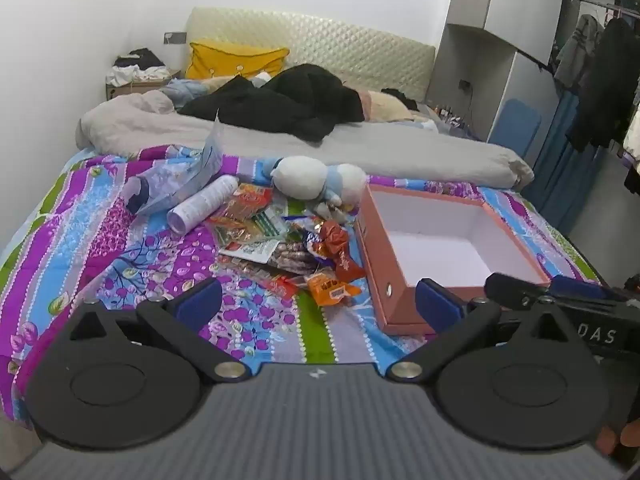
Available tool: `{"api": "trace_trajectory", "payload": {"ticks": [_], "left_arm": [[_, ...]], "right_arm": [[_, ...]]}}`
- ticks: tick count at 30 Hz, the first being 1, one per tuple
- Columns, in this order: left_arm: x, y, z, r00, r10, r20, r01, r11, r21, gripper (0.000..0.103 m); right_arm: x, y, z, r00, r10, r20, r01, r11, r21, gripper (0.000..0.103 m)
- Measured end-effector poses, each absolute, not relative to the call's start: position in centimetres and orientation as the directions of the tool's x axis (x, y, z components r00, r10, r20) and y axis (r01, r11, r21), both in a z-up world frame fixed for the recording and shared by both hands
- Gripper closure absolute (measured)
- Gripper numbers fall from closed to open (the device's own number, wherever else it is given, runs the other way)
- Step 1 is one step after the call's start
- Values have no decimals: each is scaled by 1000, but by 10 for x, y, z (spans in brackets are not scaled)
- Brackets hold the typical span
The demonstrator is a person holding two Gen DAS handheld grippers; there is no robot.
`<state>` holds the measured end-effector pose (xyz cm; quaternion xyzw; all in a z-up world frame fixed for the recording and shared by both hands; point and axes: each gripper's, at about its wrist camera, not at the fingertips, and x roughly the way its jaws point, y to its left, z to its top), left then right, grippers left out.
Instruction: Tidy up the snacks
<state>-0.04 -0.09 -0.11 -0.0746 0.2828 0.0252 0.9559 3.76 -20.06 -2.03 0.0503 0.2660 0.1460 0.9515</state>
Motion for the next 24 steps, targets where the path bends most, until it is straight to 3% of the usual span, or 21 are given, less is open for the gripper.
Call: {"api": "trace_trajectory", "payload": {"ticks": [24], "left_arm": [[30,20,-31,820,-37,-571,-86,979,-186,0]], "right_arm": [[46,-194,-45,827,281,-486,-221,959,177,0]]}}
